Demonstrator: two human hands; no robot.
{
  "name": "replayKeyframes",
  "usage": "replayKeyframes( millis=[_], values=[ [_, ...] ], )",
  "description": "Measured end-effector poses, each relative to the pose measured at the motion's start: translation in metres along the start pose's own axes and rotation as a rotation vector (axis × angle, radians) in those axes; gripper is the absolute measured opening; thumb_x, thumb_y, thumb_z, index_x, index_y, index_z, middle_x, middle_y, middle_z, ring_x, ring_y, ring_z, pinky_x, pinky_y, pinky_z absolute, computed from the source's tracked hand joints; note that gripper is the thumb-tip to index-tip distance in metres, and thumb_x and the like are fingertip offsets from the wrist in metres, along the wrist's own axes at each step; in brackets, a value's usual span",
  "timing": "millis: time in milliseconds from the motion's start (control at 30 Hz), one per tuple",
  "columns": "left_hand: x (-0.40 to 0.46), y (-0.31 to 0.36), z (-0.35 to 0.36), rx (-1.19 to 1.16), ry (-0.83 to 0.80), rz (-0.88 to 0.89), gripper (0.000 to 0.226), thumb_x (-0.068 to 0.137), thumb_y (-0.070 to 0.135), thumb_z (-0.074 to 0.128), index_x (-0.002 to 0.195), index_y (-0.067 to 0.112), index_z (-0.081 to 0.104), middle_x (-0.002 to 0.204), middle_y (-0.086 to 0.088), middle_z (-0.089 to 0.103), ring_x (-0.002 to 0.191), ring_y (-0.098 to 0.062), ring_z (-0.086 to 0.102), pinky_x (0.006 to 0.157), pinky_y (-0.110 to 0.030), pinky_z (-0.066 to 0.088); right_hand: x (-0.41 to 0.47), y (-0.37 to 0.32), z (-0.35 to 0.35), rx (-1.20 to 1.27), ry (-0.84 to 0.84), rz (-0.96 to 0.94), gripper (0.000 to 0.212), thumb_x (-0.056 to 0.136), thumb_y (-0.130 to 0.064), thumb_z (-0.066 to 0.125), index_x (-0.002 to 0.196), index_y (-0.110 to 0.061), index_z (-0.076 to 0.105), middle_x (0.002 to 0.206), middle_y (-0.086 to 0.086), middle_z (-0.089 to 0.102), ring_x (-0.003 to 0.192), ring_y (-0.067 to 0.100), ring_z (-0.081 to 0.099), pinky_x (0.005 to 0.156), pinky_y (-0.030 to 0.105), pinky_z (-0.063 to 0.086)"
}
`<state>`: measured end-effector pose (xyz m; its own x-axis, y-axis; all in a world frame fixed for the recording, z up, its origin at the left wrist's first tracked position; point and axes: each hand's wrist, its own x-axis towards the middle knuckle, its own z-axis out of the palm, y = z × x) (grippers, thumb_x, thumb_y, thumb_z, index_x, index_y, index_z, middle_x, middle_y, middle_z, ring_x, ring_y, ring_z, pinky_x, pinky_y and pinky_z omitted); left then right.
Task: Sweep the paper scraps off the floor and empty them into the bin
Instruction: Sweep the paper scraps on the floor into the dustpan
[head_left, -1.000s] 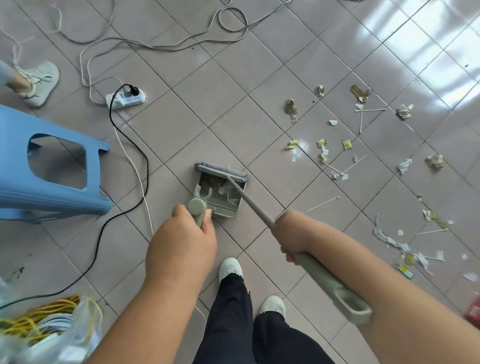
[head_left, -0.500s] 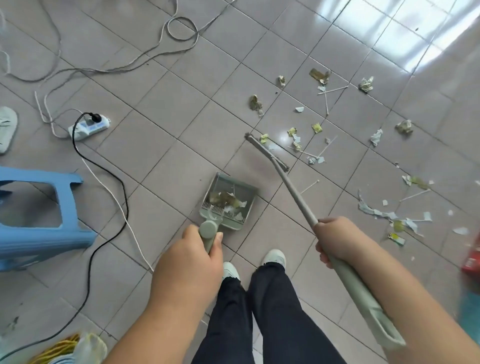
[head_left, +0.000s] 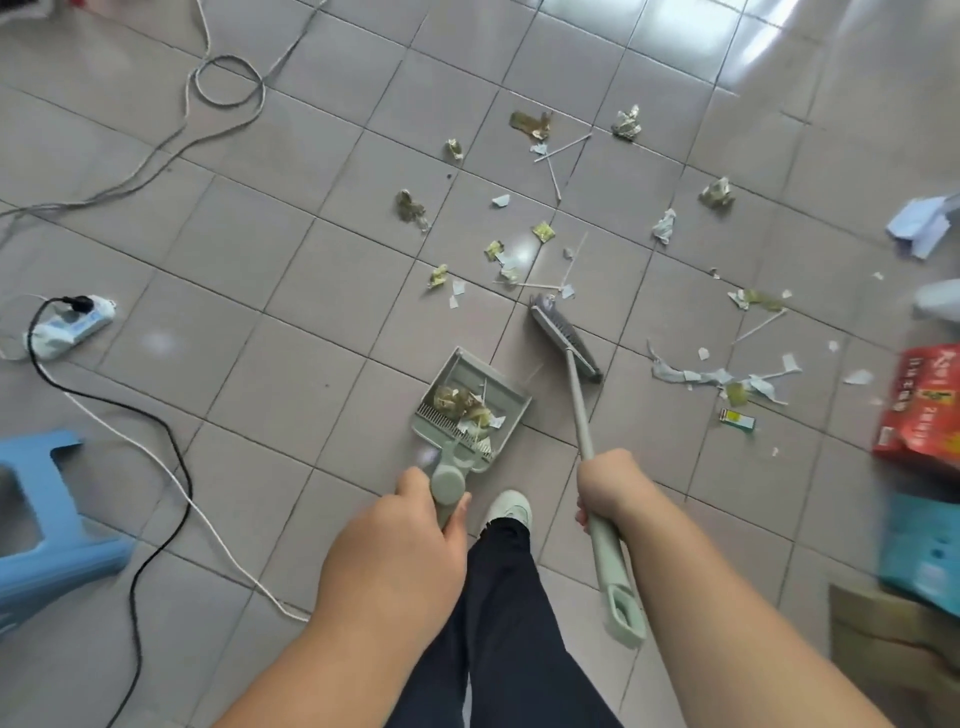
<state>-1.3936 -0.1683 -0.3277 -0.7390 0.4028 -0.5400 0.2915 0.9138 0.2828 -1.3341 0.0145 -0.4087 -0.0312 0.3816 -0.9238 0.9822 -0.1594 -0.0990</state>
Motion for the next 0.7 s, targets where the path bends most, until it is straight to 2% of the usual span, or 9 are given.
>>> replayKeyframes(
  millis=[100,133,200,267,400,567,700],
  values=[
    [0.005,0.019,0.007,0.029,-0.019,0.009,0.034,0.092,0.051,0.034,0.082,0.018,0.035,0.06,0.005,0.04,0.074,-0.026,0.062,0.059,-0.031,0.042,-0.002,0.01,-0.017,-0.057,-0.032,-0.015,0.031,0.096,-0.009,0.039,0.065,-0.009,0.041,0.066,0.009,0.05,0.055,0.021,0.051,0.055,0.026,0.046],
    [0.006,0.022,0.008,0.025,-0.024,0.004,0.034,0.092,0.05,0.035,0.081,0.018,0.035,0.058,0.006,0.038,0.073,-0.027,0.062,0.058,-0.03,0.041,-0.006,0.012,-0.025,-0.056,-0.051,-0.004,0.03,0.096,-0.008,0.038,0.067,-0.007,0.043,0.063,0.01,0.05,0.053,0.021,0.05,0.053,0.025,0.045],
    [0.011,0.03,0.01,0.013,-0.021,0.001,0.034,0.092,0.049,0.036,0.08,0.018,0.036,0.057,0.006,0.039,0.071,-0.028,0.06,0.056,-0.03,0.039,-0.015,0.017,-0.044,-0.051,-0.098,0.035,0.02,0.092,-0.005,0.035,0.085,0.002,0.053,0.058,0.012,0.052,0.045,0.021,0.05,0.047,0.023,0.044],
    [0.016,0.038,0.011,0.004,-0.002,0.006,0.034,0.092,0.049,0.037,0.081,0.017,0.037,0.058,0.003,0.042,0.072,-0.029,0.061,0.056,-0.03,0.04,-0.023,0.025,-0.062,-0.065,-0.138,0.037,0.028,0.089,-0.003,0.032,0.101,0.0,0.057,0.057,0.012,0.053,0.034,0.019,0.046,0.04,0.018,0.043],
    [0.022,0.05,0.013,0.0,0.035,0.005,0.033,0.091,0.048,0.039,0.083,0.015,0.04,0.061,0.0,0.046,0.073,-0.031,0.061,0.056,-0.031,0.039,-0.039,0.038,-0.084,-0.091,-0.14,-0.043,0.028,0.091,-0.004,0.029,0.093,-0.009,0.057,0.061,0.01,0.049,0.025,0.016,0.042,0.035,0.014,0.039],
    [0.024,0.054,0.014,-0.04,0.08,0.004,0.033,0.09,0.047,0.042,0.082,0.015,0.04,0.064,-0.005,0.054,0.073,-0.035,0.061,0.057,-0.034,0.042,-0.019,0.037,-0.082,-0.117,-0.016,-0.123,0.025,0.093,-0.011,0.032,0.095,-0.008,0.057,0.066,0.009,0.049,0.035,0.022,0.05,0.039,0.019,0.042],
    [0.026,0.054,0.015,-0.031,0.097,-0.014,0.034,0.089,0.049,0.041,0.087,0.015,0.045,0.071,-0.007,0.062,0.072,-0.033,0.061,0.059,-0.035,0.046,0.027,0.012,-0.076,-0.163,0.015,-0.124,0.019,0.092,-0.004,0.039,0.1,0.0,0.055,0.061,0.009,0.052,0.048,0.024,0.056,0.049,0.026,0.049]
  ],
)
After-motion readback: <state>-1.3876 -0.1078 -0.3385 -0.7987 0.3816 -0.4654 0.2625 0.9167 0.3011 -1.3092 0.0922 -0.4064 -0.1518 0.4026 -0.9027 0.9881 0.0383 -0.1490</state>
